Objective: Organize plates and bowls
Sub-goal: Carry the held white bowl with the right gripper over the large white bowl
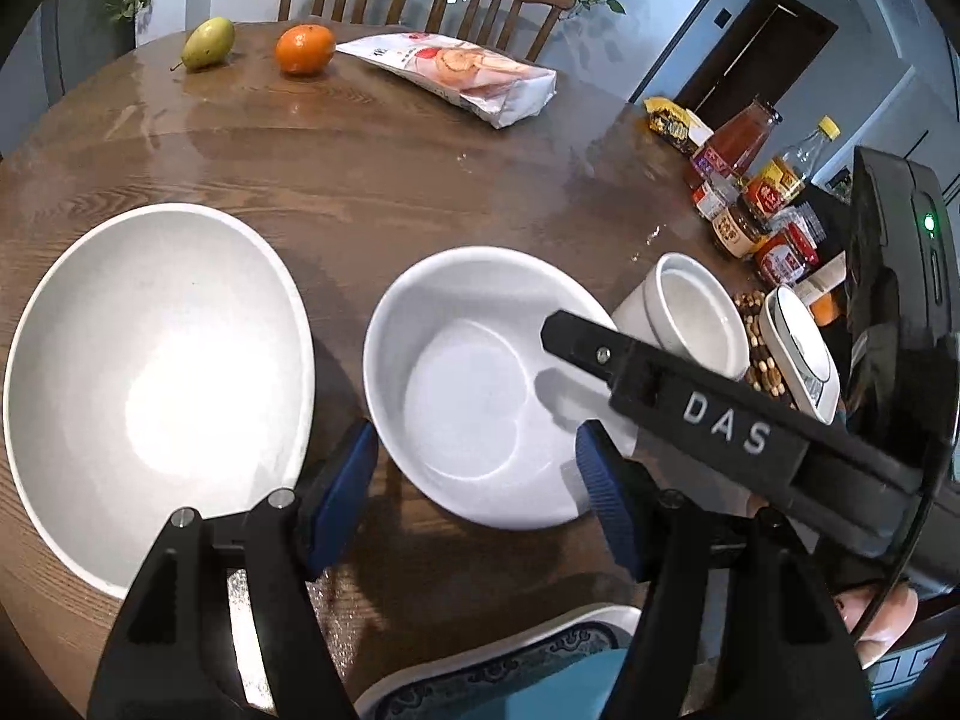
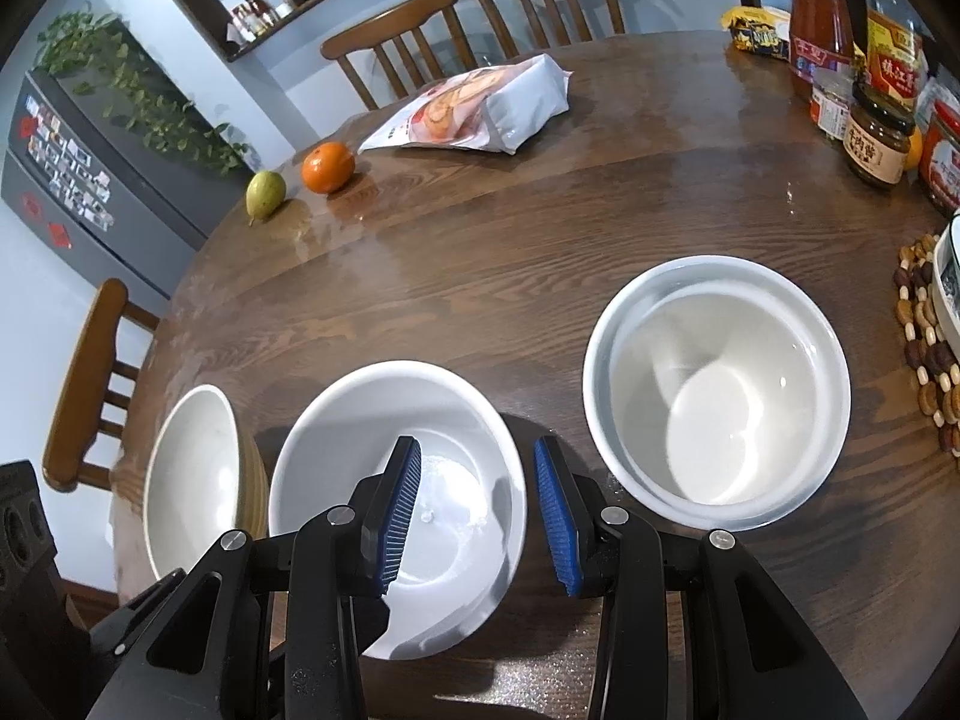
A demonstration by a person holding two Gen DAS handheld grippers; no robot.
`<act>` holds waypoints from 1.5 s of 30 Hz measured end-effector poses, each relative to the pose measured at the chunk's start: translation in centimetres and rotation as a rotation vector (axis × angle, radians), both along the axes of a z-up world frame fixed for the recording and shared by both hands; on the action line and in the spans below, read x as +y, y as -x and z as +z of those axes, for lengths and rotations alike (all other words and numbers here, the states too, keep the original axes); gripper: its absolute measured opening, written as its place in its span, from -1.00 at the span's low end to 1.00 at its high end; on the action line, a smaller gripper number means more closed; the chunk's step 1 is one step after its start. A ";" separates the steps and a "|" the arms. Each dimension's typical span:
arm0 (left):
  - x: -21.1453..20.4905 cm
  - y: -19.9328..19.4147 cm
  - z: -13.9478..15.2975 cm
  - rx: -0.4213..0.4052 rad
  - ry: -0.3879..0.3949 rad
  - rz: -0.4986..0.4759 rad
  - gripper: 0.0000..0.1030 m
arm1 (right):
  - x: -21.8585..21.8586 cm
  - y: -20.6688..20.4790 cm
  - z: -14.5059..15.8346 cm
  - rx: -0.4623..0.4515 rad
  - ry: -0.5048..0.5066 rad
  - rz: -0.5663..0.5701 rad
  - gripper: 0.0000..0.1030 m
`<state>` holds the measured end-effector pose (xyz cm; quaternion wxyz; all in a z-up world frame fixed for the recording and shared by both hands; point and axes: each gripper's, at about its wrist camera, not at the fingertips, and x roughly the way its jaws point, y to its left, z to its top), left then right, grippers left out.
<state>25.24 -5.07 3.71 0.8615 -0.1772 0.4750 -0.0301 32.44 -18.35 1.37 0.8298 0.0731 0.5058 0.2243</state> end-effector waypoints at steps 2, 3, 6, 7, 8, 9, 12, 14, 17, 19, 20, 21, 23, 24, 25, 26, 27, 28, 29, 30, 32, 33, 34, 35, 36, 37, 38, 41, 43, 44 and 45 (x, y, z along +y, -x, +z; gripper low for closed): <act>0.1 0.0 0.0 -0.009 -0.001 0.010 0.32 | 0.2 0.0 0.0 -0.003 0.006 0.002 -0.20; 0.2 -0.1 0.0 -0.012 0.000 0.011 0.31 | 0.2 0.0 0.0 -0.004 0.003 0.004 -0.20; 0.1 -0.3 -0.1 -0.015 0.014 0.004 0.31 | 0.3 -0.1 -0.3 0.009 -0.013 0.018 -0.20; 0.1 -0.3 -0.1 -0.016 0.018 0.001 0.29 | 0.3 -0.2 -0.4 0.012 -0.012 0.019 -0.20; 0.0 -0.3 -0.2 -0.018 0.022 -0.005 0.28 | 0.4 -0.3 -0.6 0.016 -0.006 0.017 -0.20; 0.0 -0.3 -0.2 -0.020 0.024 -0.010 0.28 | 0.4 -0.4 -0.7 0.021 -0.003 0.014 -0.20; -0.2 -0.3 -0.3 -0.025 0.018 -0.011 0.25 | 0.5 -0.6 -1.2 0.046 -0.010 0.017 -0.20; -0.2 -0.3 -0.3 -0.027 0.020 -0.016 0.23 | 0.6 -0.7 -1.4 0.055 -0.014 0.019 -0.20; -0.1 -0.3 -0.3 -0.031 0.018 -0.017 0.21 | 0.6 -0.7 -1.5 0.048 -0.004 0.016 -0.20; -0.2 -0.2 -0.2 -0.036 0.013 -0.018 0.20 | 0.7 -0.6 -1.5 0.042 0.000 0.016 -0.20; -0.2 -0.2 -0.2 -0.039 0.012 -0.018 0.20 | 0.7 -0.5 -1.5 0.039 0.001 0.016 -0.20; -0.2 -0.1 -0.1 -0.042 0.010 -0.018 0.20 | 0.7 -0.5 -1.4 0.036 0.002 0.016 -0.20; -0.2 0.0 0.1 -0.047 0.012 -0.018 0.20 | 0.7 -0.4 -1.3 0.029 -0.002 0.018 -0.20; -0.2 0.1 0.2 -0.051 0.013 -0.019 0.20 | 0.7 -0.3 -1.2 0.026 -0.004 0.018 -0.20; -0.2 0.2 0.3 -0.055 0.012 -0.019 0.20 | 0.7 -0.3 -1.1 0.022 -0.007 0.017 -0.20; -0.2 0.3 0.4 -0.060 0.010 -0.019 0.20 | 0.6 -0.2 -0.9 0.017 -0.011 0.018 -0.20; -0.2 0.4 0.5 -0.065 0.010 -0.019 0.20 | 0.5 -0.2 -0.8 0.015 -0.015 0.019 -0.20; -0.3 0.5 0.6 -0.067 0.013 -0.020 0.20 | 0.5 -0.1 -0.7 0.013 -0.020 0.020 -0.20; -0.3 0.5 0.7 -0.069 0.014 -0.022 0.20 | 0.5 0.0 -0.6 0.010 -0.022 0.019 -0.20; -0.4 0.6 0.9 -0.074 0.012 -0.025 0.20 | 0.4 0.1 -0.4 0.002 -0.021 0.017 -0.20; -0.6 0.8 1.1 -0.082 0.006 -0.027 0.20 | 0.3 0.3 -0.1 -0.015 -0.016 0.016 -0.20; -0.6 0.9 1.2 -0.086 0.004 -0.027 0.20 | 0.3 0.4 0.0 -0.020 -0.014 0.015 -0.20; -0.6 1.0 1.3 -0.090 0.003 -0.029 0.20 | 0.3 0.5 0.1 -0.024 -0.014 0.014 -0.20; -0.7 1.1 1.5 -0.099 0.001 -0.032 0.20 | 0.3 0.5 0.3 -0.027 -0.015 0.013 -0.20; -0.7 1.3 1.7 -0.105 -0.001 -0.034 0.20 | 0.2 0.7 0.5 -0.036 -0.016 0.011 -0.20; -0.8 1.4 1.8 -0.111 -0.003 -0.035 0.20 | 0.2 0.8 0.7 -0.045 -0.018 0.010 -0.20; -0.9 1.6 2.0 -0.120 -0.008 -0.036 0.20 | 0.1 1.0 0.9 -0.052 -0.022 0.009 -0.20; -1.0 2.1 2.6 -0.145 -0.024 -0.037 0.20 | 0.0 1.5 1.6 -0.081 -0.034 0.009 -0.20; -1.1 2.6 3.0 -0.158 -0.028 -0.040 0.20 | -0.1 1.8 2.0 -0.096 -0.041 0.007 -0.20; -1.1 2.7 3.3 -0.161 -0.027 -0.047 0.20 | -0.1 2.0 2.3 -0.108 -0.044 0.005 -0.20; -1.1 2.8 3.6 -0.166 -0.023 -0.053 0.20 | -0.1 2.3 2.6 -0.122 -0.045 0.005 -0.20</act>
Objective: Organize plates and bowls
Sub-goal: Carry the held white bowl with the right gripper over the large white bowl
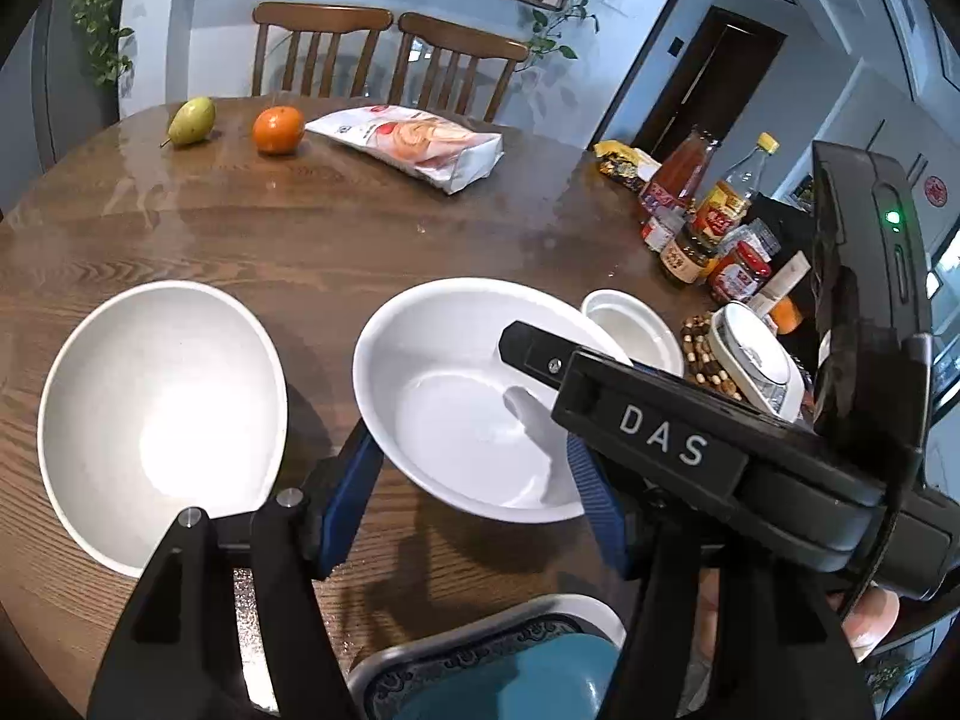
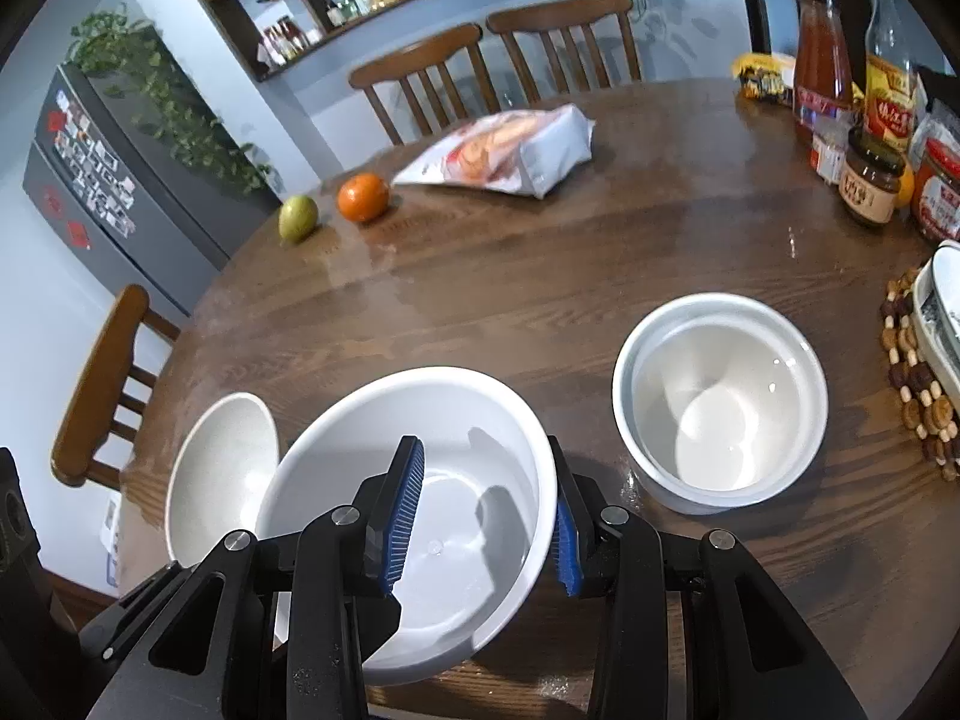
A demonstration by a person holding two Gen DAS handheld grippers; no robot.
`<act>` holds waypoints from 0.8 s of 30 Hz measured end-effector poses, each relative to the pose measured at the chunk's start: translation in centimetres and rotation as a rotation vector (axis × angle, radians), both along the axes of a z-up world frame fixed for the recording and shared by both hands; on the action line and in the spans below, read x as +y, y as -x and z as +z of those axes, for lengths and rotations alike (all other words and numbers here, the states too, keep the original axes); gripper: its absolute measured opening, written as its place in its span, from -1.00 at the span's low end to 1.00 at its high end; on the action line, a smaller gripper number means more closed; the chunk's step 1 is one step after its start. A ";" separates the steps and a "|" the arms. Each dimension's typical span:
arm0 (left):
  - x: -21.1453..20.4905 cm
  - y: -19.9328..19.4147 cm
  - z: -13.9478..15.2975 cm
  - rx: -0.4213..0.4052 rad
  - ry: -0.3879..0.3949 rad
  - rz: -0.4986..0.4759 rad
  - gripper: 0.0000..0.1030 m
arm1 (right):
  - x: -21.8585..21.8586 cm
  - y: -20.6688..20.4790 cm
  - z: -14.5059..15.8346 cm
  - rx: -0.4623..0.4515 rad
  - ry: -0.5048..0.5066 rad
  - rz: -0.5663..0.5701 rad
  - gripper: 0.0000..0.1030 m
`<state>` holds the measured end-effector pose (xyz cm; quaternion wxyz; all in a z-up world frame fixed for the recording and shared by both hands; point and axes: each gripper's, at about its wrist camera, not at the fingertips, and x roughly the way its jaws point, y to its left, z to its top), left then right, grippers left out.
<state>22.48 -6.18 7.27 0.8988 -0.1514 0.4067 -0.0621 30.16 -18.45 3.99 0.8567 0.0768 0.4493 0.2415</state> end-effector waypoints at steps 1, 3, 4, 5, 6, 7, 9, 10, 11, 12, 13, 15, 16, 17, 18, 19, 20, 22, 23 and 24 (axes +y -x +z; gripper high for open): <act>0.0 0.1 0.2 -0.007 0.002 -0.004 0.20 | -0.1 0.3 0.4 -0.016 -0.002 -0.003 -0.20; 0.0 0.4 0.8 -0.023 -0.004 -0.008 0.20 | -0.3 0.5 1.1 -0.045 -0.012 -0.013 -0.20; 0.0 0.5 1.1 -0.028 -0.008 -0.008 0.20 | -0.4 0.6 1.4 -0.053 -0.014 -0.015 -0.20; 0.0 0.6 1.4 -0.034 -0.012 -0.007 0.20 | -0.4 0.7 1.8 -0.060 -0.019 -0.014 -0.20; 0.1 0.8 1.8 -0.041 -0.018 -0.004 0.19 | -0.3 0.8 2.0 -0.065 -0.023 -0.014 -0.20; 0.3 1.0 2.2 -0.051 -0.023 -0.001 0.19 | -0.2 0.9 2.3 -0.070 -0.027 -0.012 -0.20; 0.7 1.4 2.8 -0.067 -0.029 0.005 0.20 | 0.1 1.1 2.9 -0.082 -0.035 -0.008 -0.20; 0.9 1.6 3.0 -0.070 -0.031 0.009 0.20 | 0.4 1.3 3.3 -0.090 -0.039 -0.005 -0.20; 1.3 1.7 3.3 -0.074 -0.034 0.015 0.20 | 0.6 1.4 3.6 -0.095 -0.041 -0.001 -0.20; 1.7 1.9 3.5 -0.078 -0.037 0.022 0.20 | 0.9 1.6 3.9 -0.102 -0.042 0.007 -0.20; 2.0 2.1 3.7 -0.081 -0.039 0.029 0.20 | 1.4 1.7 4.2 -0.107 -0.043 0.015 -0.20; 2.9 2.6 4.1 -0.088 -0.045 0.048 0.20 | 2.1 2.0 4.6 -0.112 -0.048 0.028 -0.20; 3.3 2.8 4.3 -0.090 -0.045 0.057 0.19 | 2.6 2.2 4.8 -0.113 -0.049 0.038 -0.20; 3.8 3.1 4.4 -0.092 -0.044 0.067 0.20 | 3.3 2.3 5.0 -0.114 -0.051 0.049 -0.20; 4.4 3.4 4.6 -0.095 -0.045 0.079 0.20 | 3.7 2.4 5.2 -0.114 -0.052 0.056 -0.20; 4.7 3.6 4.7 -0.096 -0.045 0.086 0.20 | 4.2 2.5 5.3 -0.116 -0.051 0.065 -0.20; 5.1 3.8 4.8 -0.098 -0.045 0.096 0.20 | 4.8 2.7 5.5 -0.117 -0.050 0.074 -0.20; 6.0 4.3 5.0 -0.101 -0.051 0.115 0.19 | 6.0 3.0 5.7 -0.114 -0.052 0.093 -0.20; 6.5 4.4 4.9 -0.099 -0.052 0.123 0.19 | 6.6 3.1 5.8 -0.111 -0.051 0.103 -0.20; 6.8 4.6 4.8 -0.096 -0.051 0.128 0.20 | 7.1 3.3 5.8 -0.109 -0.049 0.110 -0.20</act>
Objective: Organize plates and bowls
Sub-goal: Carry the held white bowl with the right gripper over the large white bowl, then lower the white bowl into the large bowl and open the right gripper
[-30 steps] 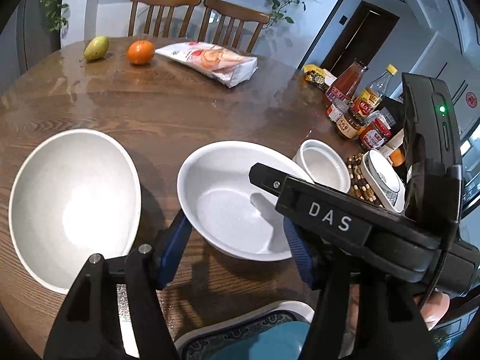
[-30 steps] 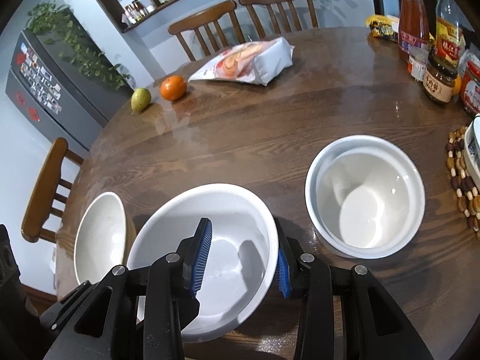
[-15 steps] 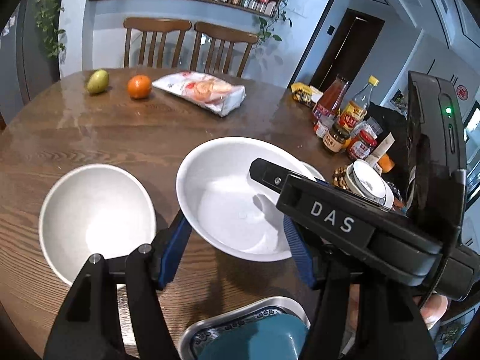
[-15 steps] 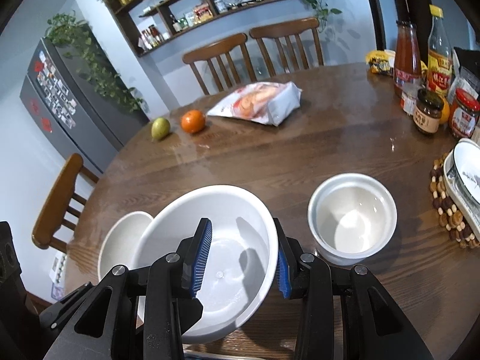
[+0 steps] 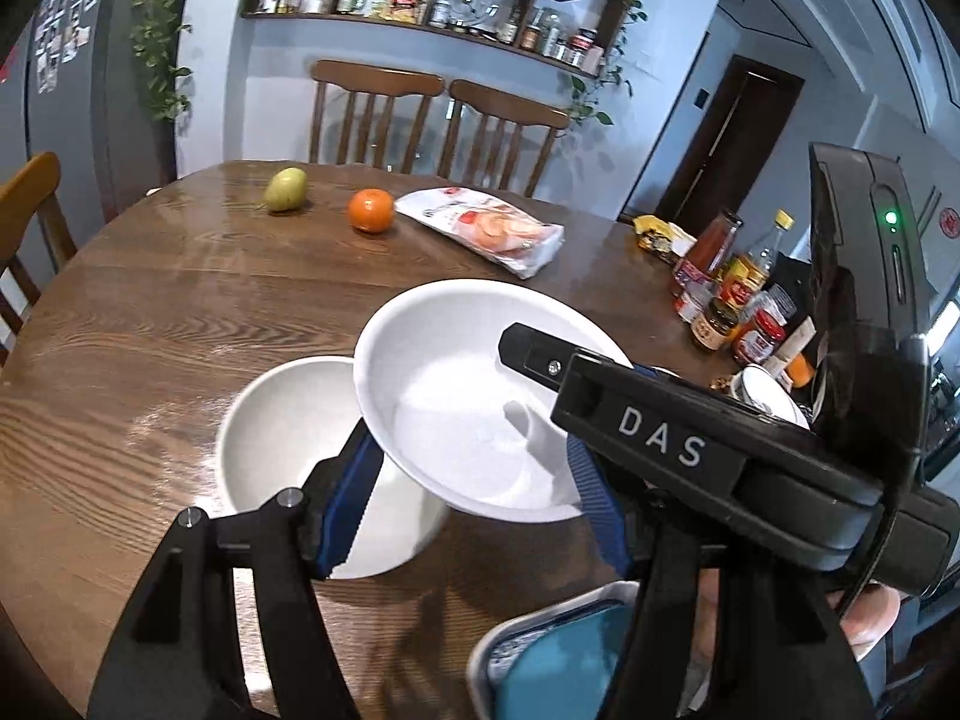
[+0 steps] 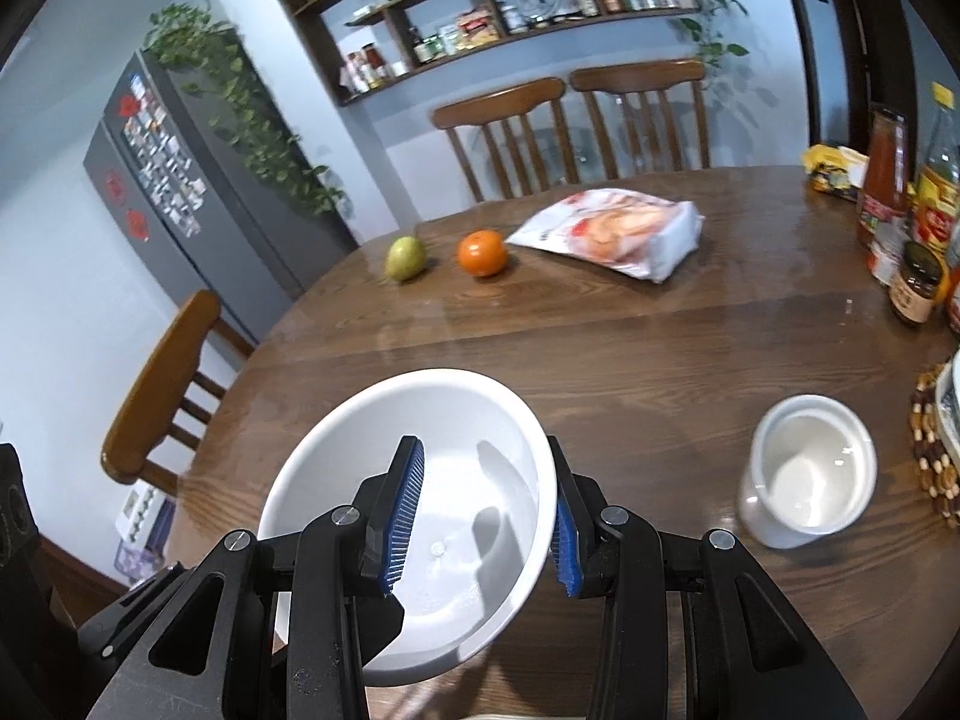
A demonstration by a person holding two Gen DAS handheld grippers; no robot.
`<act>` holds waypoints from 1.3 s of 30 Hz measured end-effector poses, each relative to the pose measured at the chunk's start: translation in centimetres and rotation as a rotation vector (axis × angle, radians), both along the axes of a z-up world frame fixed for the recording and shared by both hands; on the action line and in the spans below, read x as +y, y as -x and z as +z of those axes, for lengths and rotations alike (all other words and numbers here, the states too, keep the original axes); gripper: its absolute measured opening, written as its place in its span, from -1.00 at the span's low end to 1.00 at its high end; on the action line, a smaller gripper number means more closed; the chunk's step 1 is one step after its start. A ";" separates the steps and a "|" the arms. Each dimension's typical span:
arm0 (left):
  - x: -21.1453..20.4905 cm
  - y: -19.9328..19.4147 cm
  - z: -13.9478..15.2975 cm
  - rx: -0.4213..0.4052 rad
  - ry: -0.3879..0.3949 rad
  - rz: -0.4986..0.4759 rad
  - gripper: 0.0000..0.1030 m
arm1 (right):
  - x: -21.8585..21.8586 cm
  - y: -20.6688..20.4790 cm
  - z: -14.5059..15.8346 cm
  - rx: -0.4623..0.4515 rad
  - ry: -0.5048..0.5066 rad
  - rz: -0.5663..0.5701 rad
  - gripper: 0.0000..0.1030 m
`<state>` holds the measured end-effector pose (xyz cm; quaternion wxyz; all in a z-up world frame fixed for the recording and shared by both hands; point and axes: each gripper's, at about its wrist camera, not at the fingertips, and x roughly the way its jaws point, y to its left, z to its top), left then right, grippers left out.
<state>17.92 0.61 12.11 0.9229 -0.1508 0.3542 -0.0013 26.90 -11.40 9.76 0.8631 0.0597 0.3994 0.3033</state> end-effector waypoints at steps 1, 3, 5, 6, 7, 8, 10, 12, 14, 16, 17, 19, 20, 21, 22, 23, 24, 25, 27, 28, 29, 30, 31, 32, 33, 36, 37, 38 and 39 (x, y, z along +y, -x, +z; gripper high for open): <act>0.3 0.1 -0.1 0.005 0.003 0.005 0.20 | 0.5 0.1 -0.1 0.002 0.004 0.008 -0.20; 0.9 0.3 -0.6 0.020 0.008 0.015 0.19 | 1.4 0.2 -0.3 0.005 0.018 0.027 -0.20; 1.4 0.5 -0.9 0.033 0.016 0.019 0.19 | 2.1 0.3 -0.8 0.018 0.028 0.037 -0.20; 1.6 0.6 -1.1 0.038 0.022 0.013 0.19 | 2.3 0.4 -1.0 0.029 0.037 0.041 -0.20; 1.7 0.7 -1.1 0.038 0.028 0.008 0.19 | 2.5 0.6 -1.2 0.032 0.050 0.045 -0.20; 1.7 0.8 -1.1 0.038 0.037 0.001 0.20 | 2.6 0.8 -1.1 0.028 0.062 0.043 -0.20; 1.9 0.9 -1.2 0.040 0.052 0.001 0.20 | 2.6 1.2 -0.9 0.015 0.078 0.036 -0.20; 2.1 1.0 -1.2 0.040 0.056 0.003 0.20 | 2.8 1.7 -0.5 -0.005 0.091 0.032 -0.20; 2.4 1.2 -1.4 0.045 0.062 0.006 0.20 | 3.2 2.1 -0.3 -0.019 0.113 0.027 -0.20; 2.8 1.2 -1.5 0.049 0.063 0.010 0.20 | 3.8 2.4 -0.2 -0.034 0.131 0.028 -0.20; 3.1 1.2 -1.7 0.053 0.065 0.015 0.20 | 4.0 2.5 -0.2 -0.038 0.135 0.031 -0.20; 3.7 1.1 -2.1 0.066 0.065 0.025 0.20 | 4.7 2.3 -0.6 -0.026 0.137 0.037 -0.20; 4.0 1.0 -2.4 0.073 0.065 0.030 0.20 | 5.0 2.2 -0.9 -0.016 0.139 0.043 -0.20; 4.3 0.8 -2.8 0.087 0.069 0.036 0.20 | 5.4 2.0 -1.3 -0.004 0.140 0.048 -0.20; 4.6 0.8 -3.1 0.094 0.071 0.038 0.20 | 5.6 1.9 -1.6 0.006 0.141 0.051 -0.20; 4.9 0.7 -3.4 0.106 0.076 0.040 0.20 | 6.0 1.7 -1.9 0.018 0.144 0.054 -0.20; 5.2 0.4 -3.8 0.120 0.083 0.042 0.20 | 6.4 1.6 -2.4 0.031 0.150 0.058 -0.20; 5.4 0.3 -4.1 0.130 0.088 0.044 0.20 | 6.7 1.4 -2.8 0.042 0.156 0.060 -0.20; 5.7 -0.2 -4.7 0.151 0.095 0.045 0.19 | 7.1 1.1 -3.5 0.063 0.170 0.064 -0.20; 5.9 -0.3 -4.9 0.158 0.097 0.045 0.19 | 7.3 1.0 -3.8 0.067 0.175 0.065 -0.20; 6.0 -0.5 -5.1 0.164 0.097 0.047 0.19 | 7.5 0.9 -4.1 0.072 0.179 0.066 -0.20; 6.1 -0.5 -5.2 0.166 0.097 0.049 0.19 | 7.6 0.7 -4.4 0.081 0.182 0.068 -0.20; 6.2 -0.7 -5.3 0.169 0.098 0.050 0.19 | 7.7 0.5 -4.6 0.091 0.182 0.067 -0.20; 6.3 -0.8 -5.4 0.174 0.100 0.048 0.19 | 7.7 0.4 -4.8 0.097 0.183 0.068 -0.20; 6.3 -0.9 -5.5 0.177 0.103 0.046 0.19 | 7.8 0.3 -4.9 0.100 0.187 0.069 -0.20; 6.5 -1.3 -5.8 0.183 0.117 0.039 0.18 | 8.0 0.1 -5.2 0.096 0.201 0.065 -0.20; 6.5 -1.4 -5.9 0.186 0.117 0.039 0.18 | 8.0 0.1 -5.2 0.093 0.203 0.062 -0.20; 6.5 -1.4 -6.0 0.188 0.116 0.040 0.18 | 8.1 0.1 -5.3 0.092 0.205 0.060 -0.20; 6.5 -1.5 -6.1 0.192 0.113 0.041 0.18 | 8.2 0.0 -5.4 0.092 0.207 0.059 -0.20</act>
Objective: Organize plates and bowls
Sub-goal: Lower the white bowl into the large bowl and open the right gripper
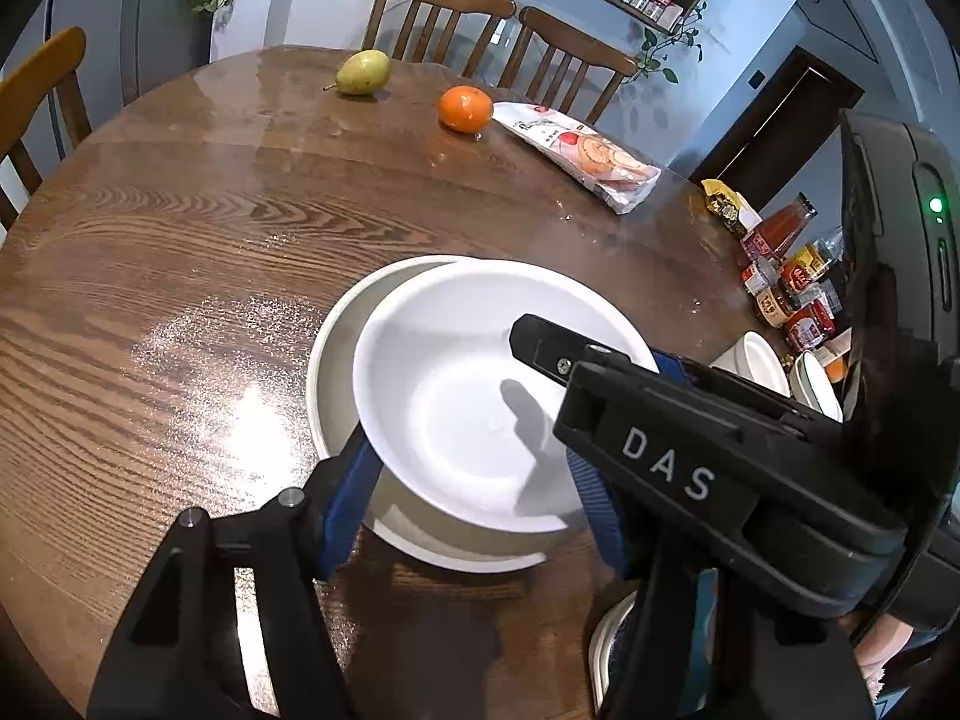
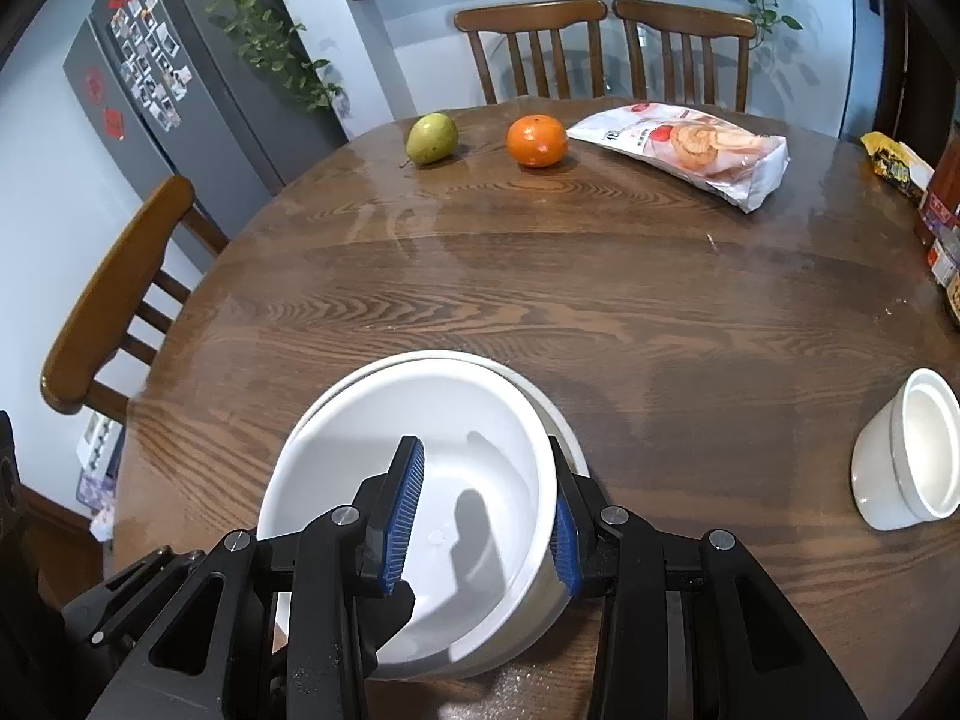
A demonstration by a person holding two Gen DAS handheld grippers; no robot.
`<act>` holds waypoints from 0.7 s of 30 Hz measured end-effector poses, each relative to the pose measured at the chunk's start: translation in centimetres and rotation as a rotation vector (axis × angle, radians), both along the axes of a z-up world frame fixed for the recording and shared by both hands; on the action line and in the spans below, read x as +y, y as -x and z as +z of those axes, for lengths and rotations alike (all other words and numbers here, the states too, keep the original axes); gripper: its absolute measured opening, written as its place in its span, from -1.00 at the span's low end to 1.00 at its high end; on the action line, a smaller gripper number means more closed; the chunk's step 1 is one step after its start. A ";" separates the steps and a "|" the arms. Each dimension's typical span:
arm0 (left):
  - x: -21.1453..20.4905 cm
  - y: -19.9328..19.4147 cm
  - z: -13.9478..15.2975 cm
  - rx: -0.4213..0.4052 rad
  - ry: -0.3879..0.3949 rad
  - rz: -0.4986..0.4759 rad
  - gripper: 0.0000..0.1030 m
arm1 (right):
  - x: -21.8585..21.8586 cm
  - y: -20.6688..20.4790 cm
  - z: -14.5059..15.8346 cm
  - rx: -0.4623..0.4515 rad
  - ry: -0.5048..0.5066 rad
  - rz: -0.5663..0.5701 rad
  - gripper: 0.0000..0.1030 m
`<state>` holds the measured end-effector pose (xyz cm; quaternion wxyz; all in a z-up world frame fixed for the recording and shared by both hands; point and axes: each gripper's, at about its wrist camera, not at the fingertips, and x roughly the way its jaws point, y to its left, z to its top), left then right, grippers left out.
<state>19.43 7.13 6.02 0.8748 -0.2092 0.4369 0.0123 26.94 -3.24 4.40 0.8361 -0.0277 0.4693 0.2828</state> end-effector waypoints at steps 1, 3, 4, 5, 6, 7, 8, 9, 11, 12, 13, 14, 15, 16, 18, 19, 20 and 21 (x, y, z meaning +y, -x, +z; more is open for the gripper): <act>0.0 -0.1 0.0 0.002 -0.004 0.001 0.18 | 0.1 -0.1 -0.1 0.000 0.003 0.001 -0.20; 0.0 -0.2 -0.2 0.005 -0.014 0.004 0.17 | 0.3 -0.1 -0.2 -0.008 0.016 0.003 -0.20; 0.0 -0.3 -0.2 0.007 -0.015 0.004 0.17 | 0.4 -0.1 -0.2 -0.011 0.022 0.003 -0.20; 0.0 -0.3 -0.3 0.011 -0.015 0.003 0.17 | 0.5 -0.1 -0.3 -0.012 0.027 0.003 -0.20; 0.1 -0.4 -0.3 0.013 -0.013 0.003 0.17 | 0.5 -0.2 -0.4 -0.012 0.032 0.002 -0.20; 0.1 -0.5 -0.4 0.014 -0.014 0.002 0.18 | 0.6 -0.2 -0.4 -0.014 0.034 0.003 -0.20; 0.1 -0.5 -0.4 0.014 -0.017 0.001 0.18 | 0.6 -0.2 -0.4 -0.017 0.037 0.004 -0.20; 0.1 -0.5 -0.5 0.014 -0.022 0.001 0.18 | 0.6 -0.3 -0.5 -0.019 0.043 0.003 -0.20; 0.0 -0.5 -0.4 0.015 -0.032 0.007 0.18 | 0.6 -0.3 -0.5 -0.023 0.062 -0.005 -0.20; 0.0 -0.5 -0.4 0.016 -0.035 0.010 0.18 | 0.7 -0.3 -0.5 -0.024 0.068 -0.007 -0.20; 0.0 -0.5 -0.4 0.016 -0.036 0.010 0.18 | 0.6 -0.4 -0.5 -0.025 0.068 -0.007 -0.19; 0.0 -0.4 -0.4 0.015 -0.035 0.011 0.18 | 0.6 -0.4 -0.5 -0.023 0.066 -0.006 -0.17; 0.0 -0.3 -0.3 0.013 -0.035 0.011 0.18 | 0.5 -0.4 -0.5 -0.020 0.060 -0.005 -0.15; 0.1 -0.4 -0.2 0.011 -0.036 0.011 0.18 | 0.5 -0.5 -0.5 -0.016 0.053 -0.004 -0.09; 0.1 -0.4 -0.1 0.009 -0.039 0.016 0.21 | 0.3 -0.5 -0.4 -0.006 0.040 0.001 0.01; 0.1 -0.3 -0.1 0.007 -0.037 0.015 0.21 | 0.2 -0.4 -0.3 -0.007 0.037 0.000 0.04; 0.1 -0.3 0.0 0.006 -0.034 0.015 0.21 | 0.1 -0.3 -0.1 -0.011 0.037 -0.002 0.06; 0.1 -0.2 0.2 0.005 -0.034 0.018 0.21 | 0.0 -0.2 0.1 -0.018 0.036 0.000 0.06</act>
